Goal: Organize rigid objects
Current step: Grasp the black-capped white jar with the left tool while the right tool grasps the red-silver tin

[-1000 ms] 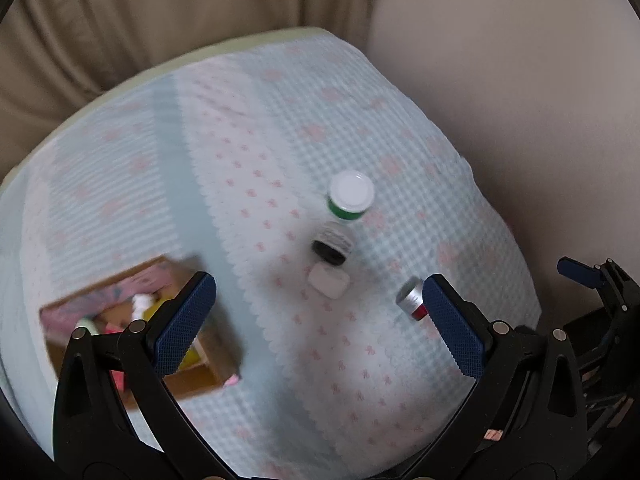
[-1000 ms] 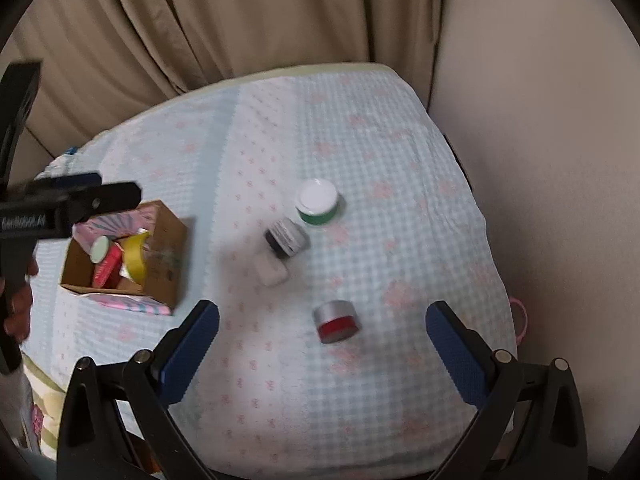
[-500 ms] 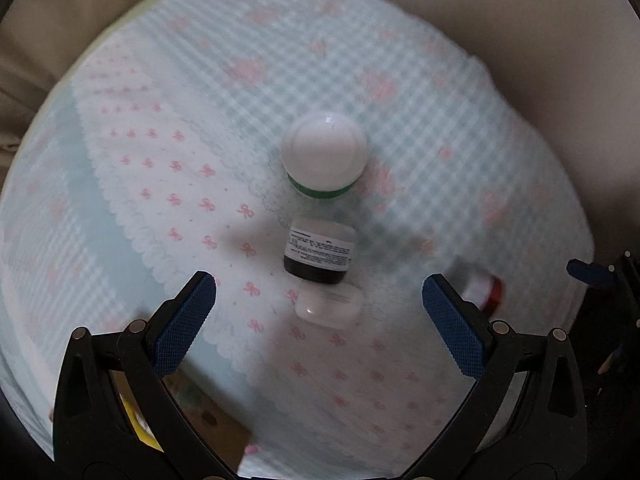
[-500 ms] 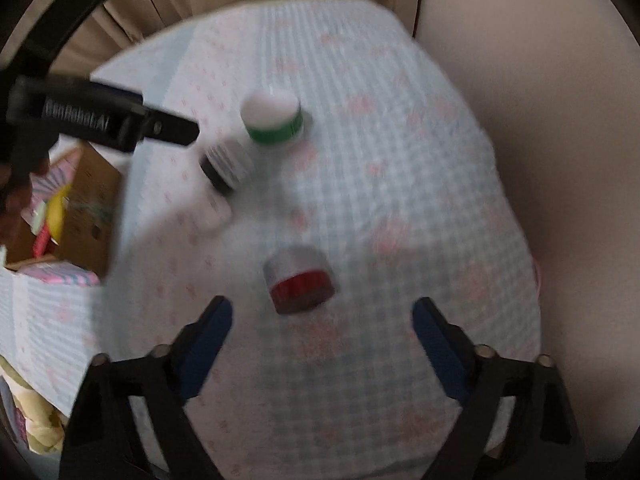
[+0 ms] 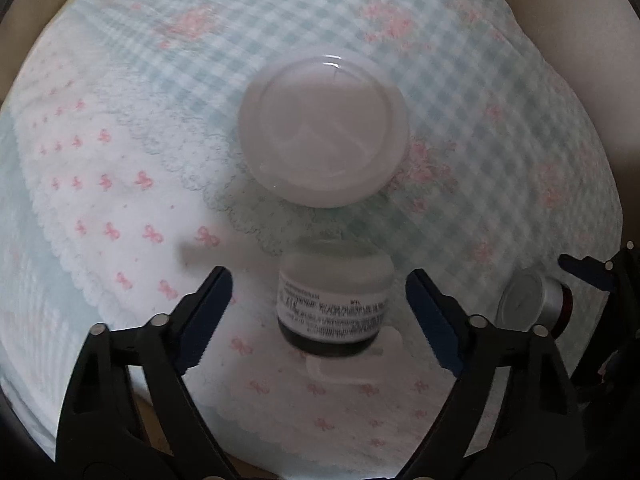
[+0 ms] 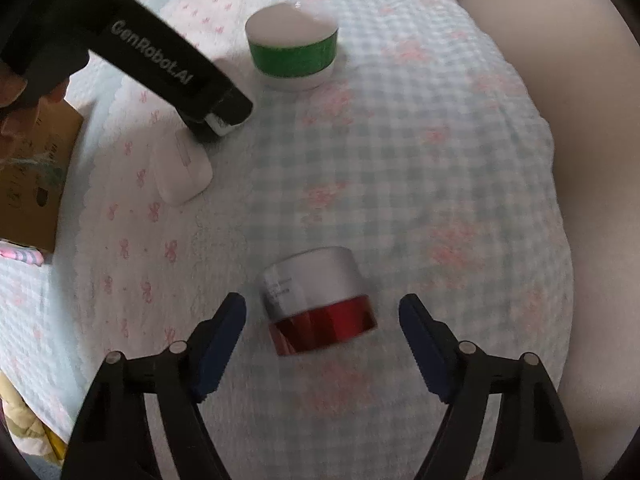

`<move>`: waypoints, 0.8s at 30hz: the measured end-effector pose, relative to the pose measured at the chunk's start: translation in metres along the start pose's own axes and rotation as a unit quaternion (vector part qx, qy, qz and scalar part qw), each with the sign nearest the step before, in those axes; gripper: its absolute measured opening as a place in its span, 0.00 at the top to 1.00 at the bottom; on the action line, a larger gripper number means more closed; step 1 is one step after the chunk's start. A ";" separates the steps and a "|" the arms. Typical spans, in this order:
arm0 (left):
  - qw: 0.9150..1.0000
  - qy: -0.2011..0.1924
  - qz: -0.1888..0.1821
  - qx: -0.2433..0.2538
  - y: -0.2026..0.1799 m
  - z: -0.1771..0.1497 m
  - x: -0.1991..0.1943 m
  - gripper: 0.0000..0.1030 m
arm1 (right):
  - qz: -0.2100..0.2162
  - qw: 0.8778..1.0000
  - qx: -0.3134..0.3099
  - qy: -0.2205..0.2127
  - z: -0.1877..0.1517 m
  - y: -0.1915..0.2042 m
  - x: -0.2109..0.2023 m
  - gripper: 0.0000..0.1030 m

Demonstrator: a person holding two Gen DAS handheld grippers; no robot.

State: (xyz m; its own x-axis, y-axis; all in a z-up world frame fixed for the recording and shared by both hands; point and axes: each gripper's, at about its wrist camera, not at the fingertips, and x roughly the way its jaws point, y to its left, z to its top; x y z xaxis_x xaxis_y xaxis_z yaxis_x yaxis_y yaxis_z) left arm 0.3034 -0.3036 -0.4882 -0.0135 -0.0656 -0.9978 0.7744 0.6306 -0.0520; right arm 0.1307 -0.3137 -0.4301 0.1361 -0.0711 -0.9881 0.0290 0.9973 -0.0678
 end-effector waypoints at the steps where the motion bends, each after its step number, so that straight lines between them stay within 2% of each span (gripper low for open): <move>1: 1.000 0.003 -0.003 0.001 0.000 0.001 0.003 0.26 | 0.000 1.000 -0.001 0.001 0.001 0.001 0.003 0.31; 4: 1.000 0.011 -0.012 0.007 -0.001 0.003 0.012 0.28 | 0.004 1.000 -0.002 0.007 0.005 0.002 0.010 0.36; 7: 1.000 0.016 -0.021 0.015 -0.001 0.004 0.016 0.47 | 0.008 1.000 -0.007 0.014 0.007 0.004 0.015 0.44; 16: 1.000 0.016 -0.019 0.016 -0.002 0.005 0.020 0.47 | 0.009 1.000 -0.008 0.020 0.010 0.003 0.017 0.45; 24: 1.000 -0.007 -0.024 -0.003 -0.001 -0.005 -0.008 0.48 | 0.014 1.000 0.010 0.017 0.011 -0.005 0.006 0.46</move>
State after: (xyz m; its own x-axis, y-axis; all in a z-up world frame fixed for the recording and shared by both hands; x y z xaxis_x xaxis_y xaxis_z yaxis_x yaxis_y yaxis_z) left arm 0.2993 -0.3003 -0.4800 -0.0407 -0.1066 -0.9935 0.7689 0.6316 -0.0993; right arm 0.1422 -0.3197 -0.4341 0.1031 -0.0428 -0.9938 0.0447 0.9983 -0.0384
